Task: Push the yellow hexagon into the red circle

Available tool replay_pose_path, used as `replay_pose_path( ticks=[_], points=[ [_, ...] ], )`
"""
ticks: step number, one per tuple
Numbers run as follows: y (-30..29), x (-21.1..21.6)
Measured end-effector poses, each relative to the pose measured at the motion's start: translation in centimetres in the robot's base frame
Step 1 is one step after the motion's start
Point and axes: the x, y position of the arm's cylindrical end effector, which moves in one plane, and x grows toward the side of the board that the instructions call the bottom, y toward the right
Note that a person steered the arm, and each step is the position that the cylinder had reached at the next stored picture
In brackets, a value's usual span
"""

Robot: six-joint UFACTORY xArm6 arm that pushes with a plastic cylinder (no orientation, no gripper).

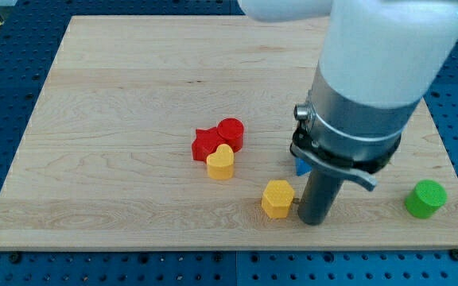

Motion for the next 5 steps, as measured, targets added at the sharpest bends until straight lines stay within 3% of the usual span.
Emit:
replay_pose_path(
  ticks=[3, 5],
  points=[
    [-5.2, 0.2],
    [-5.1, -3.4]
  ],
)
